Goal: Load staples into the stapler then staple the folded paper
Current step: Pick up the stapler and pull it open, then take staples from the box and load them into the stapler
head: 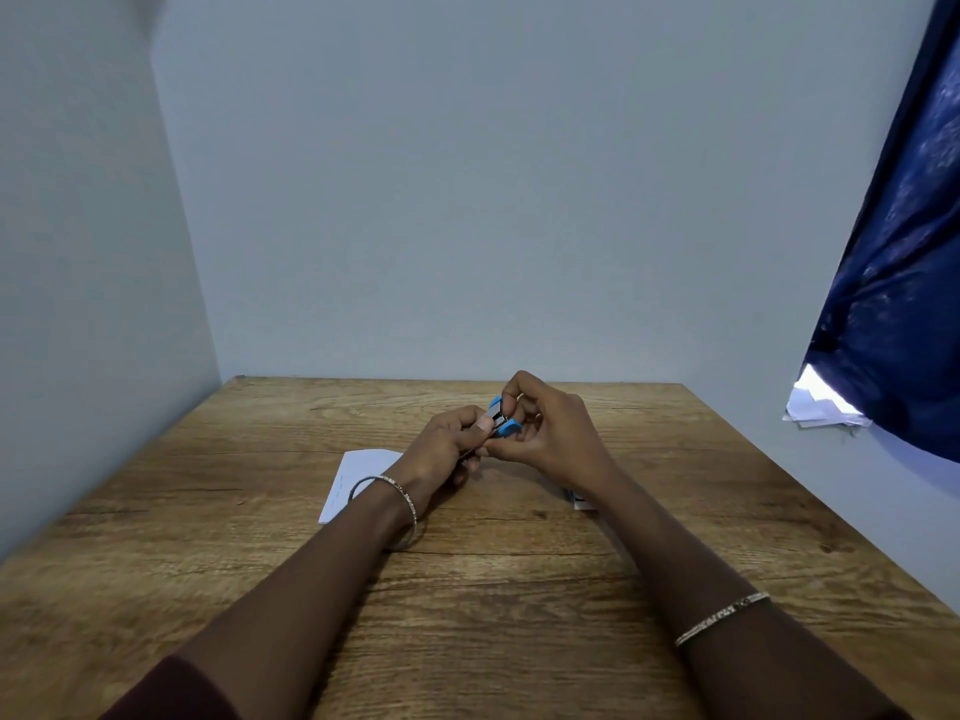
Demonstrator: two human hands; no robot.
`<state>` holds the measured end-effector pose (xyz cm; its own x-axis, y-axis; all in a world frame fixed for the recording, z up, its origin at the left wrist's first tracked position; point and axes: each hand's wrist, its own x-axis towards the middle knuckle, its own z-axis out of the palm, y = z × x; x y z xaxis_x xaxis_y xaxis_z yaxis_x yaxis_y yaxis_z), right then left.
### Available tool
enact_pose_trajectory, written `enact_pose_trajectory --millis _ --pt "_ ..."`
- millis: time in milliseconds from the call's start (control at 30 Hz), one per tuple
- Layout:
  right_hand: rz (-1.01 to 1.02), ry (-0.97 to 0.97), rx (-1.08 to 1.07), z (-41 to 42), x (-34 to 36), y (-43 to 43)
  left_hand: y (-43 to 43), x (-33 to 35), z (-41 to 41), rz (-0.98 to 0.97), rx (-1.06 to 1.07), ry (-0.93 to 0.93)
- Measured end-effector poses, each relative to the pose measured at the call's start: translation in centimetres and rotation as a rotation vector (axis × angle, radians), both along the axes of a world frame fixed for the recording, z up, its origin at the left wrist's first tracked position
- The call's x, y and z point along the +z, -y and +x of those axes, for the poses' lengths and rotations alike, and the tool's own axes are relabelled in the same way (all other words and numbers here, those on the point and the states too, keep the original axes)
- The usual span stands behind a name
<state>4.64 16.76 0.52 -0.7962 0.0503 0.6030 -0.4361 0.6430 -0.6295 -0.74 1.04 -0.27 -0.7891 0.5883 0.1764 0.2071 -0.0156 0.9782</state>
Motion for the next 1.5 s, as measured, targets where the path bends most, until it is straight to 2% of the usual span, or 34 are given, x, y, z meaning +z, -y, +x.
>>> enact_pose_trajectory --millis 333,467,667,800,900,967,1067,1233,1400,1500 --pt "-0.006 -0.009 0.005 0.1 0.1 -0.7 -0.3 0.3 0.6 -0.052 0.037 0.007" --pt "0.057 -0.035 0.031 0.5 0.4 0.4 -0.6 1.0 0.3 0.111 0.149 0.138" --pt "0.047 -0.035 0.040 0.6 1.4 1.2 -1.2 1.0 0.4 0.187 0.199 0.222" --pt "0.093 -0.018 -0.025 0.7 1.1 0.3 -0.6 1.3 -0.1 0.399 0.263 0.353" --pt "-0.056 0.039 -0.029 0.6 0.8 0.1 0.1 1.4 -0.6 0.538 0.256 0.405" --pt "-0.291 0.106 0.022 0.4 0.7 0.2 0.3 1.4 -0.8 0.608 0.203 0.436" --pt "-0.586 0.159 0.096 -0.1 0.5 0.0 0.3 1.4 -0.8 0.644 0.075 0.485" --pt "-0.848 0.191 0.078 -0.6 0.6 -1.2 0.9 1.4 -1.0 0.660 -0.175 0.642" --pt "-0.927 0.196 0.105 -0.2 1.0 -2.6 2.5 1.6 -1.6 0.676 -0.422 0.747" --pt "-0.881 0.186 0.136 0.1 1.2 -2.9 3.0 2.0 -1.6 0.585 -0.468 0.777"
